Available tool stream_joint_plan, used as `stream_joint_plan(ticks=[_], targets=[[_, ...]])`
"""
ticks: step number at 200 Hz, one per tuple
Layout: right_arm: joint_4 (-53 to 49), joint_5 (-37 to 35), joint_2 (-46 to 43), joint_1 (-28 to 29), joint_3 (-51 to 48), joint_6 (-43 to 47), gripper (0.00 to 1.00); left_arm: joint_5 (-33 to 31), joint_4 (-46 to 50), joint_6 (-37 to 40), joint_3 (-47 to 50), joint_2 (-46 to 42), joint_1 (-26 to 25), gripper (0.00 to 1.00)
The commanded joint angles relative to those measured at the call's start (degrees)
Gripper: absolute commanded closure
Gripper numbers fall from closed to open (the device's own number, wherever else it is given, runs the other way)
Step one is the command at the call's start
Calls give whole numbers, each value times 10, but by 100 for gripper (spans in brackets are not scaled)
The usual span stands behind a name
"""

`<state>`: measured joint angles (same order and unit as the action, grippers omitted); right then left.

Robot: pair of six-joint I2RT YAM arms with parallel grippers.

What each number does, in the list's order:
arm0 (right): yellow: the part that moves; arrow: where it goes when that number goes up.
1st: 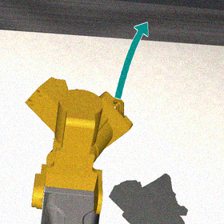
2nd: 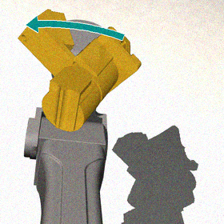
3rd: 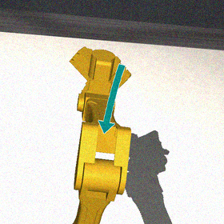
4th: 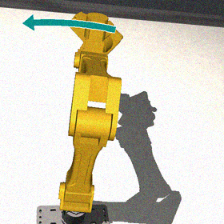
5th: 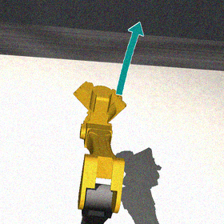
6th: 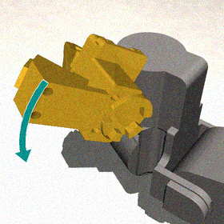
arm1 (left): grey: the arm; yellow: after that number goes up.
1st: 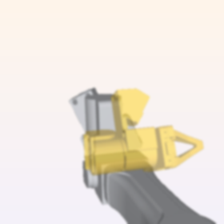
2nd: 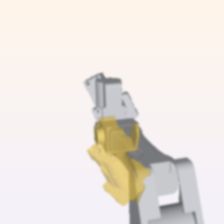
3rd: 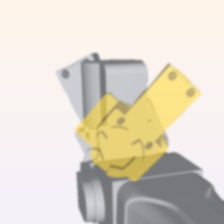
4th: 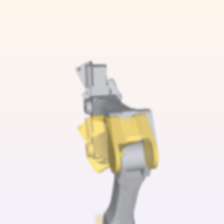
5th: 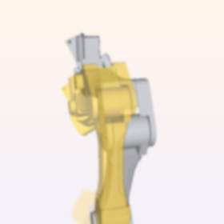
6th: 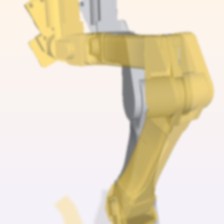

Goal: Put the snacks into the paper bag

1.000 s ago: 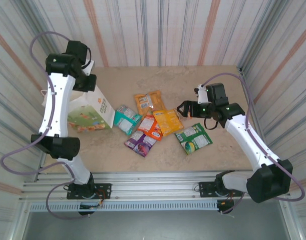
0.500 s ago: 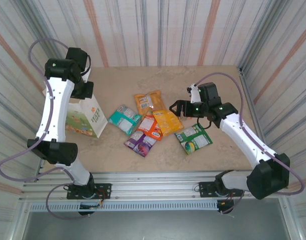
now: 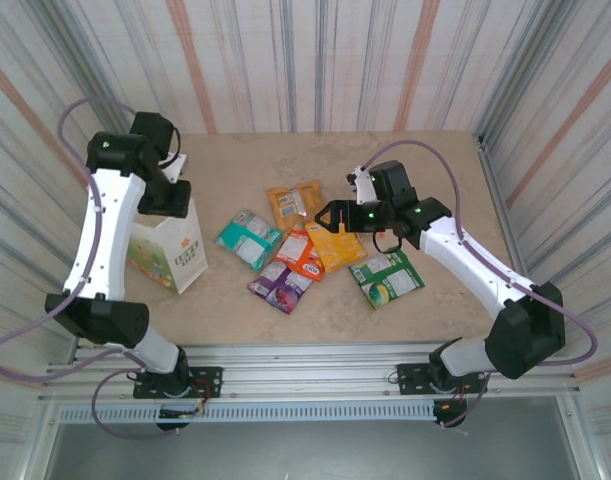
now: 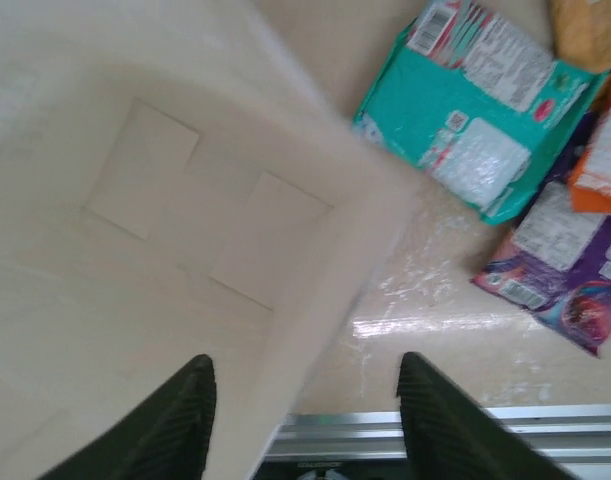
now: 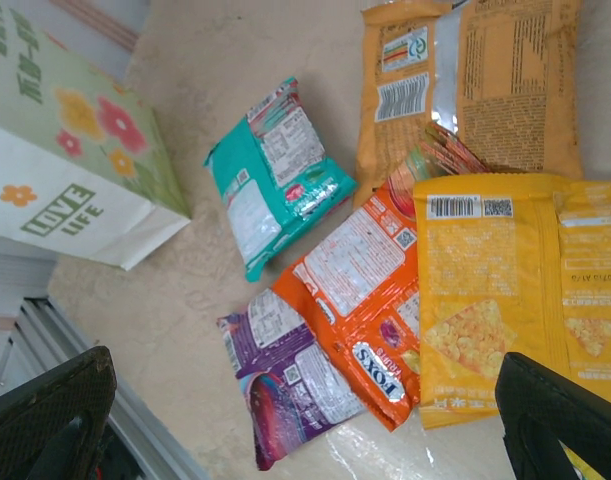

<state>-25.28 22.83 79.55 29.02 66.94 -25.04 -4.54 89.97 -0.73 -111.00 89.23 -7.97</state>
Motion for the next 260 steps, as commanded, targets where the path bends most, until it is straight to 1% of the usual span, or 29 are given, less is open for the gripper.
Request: stream_joint_plan(ticks=[1, 12, 32, 50, 81, 125, 157, 194, 211, 226, 234, 260], targets=[[-2, 10, 5, 4, 21, 0, 1, 44, -22, -29, -11, -31, 2, 42], [-1, 10, 5, 3, 21, 1, 1, 49, -42, -48, -9, -35, 2, 39], [-1, 12, 5, 4, 20, 0, 1, 41, -75, -87, 5, -35, 2, 39], [-2, 11, 4, 4, 19, 1, 1, 38, -83, -112, 12, -27, 2, 40], [-1, 9, 1, 4, 19, 2, 1, -13, -74, -158, 18, -24, -6, 41], [2, 14, 6, 4, 19, 3, 1, -28, -108, -183, 57, -33, -3, 40], [2, 14, 5, 4, 18, 2, 1, -64, -106, -210, 65, -13, 5, 40], [4, 16, 5, 4, 18, 0, 1, -66, -141, -217, 70, 9, 12, 41], [2, 15, 4, 4, 17, -1, 1, -86, -151, -219, 71, 16, 12, 43], [1, 9, -1, 4, 13, -1, 1, -91, -168, -216, 76, 18, 14, 45], [1, 7, -3, 5, 11, -1, 1, -94, -172, -214, 76, 21, 15, 49], [0, 2, -9, 4, 8, -1, 1, -100, -168, -207, 72, 34, 17, 67]])
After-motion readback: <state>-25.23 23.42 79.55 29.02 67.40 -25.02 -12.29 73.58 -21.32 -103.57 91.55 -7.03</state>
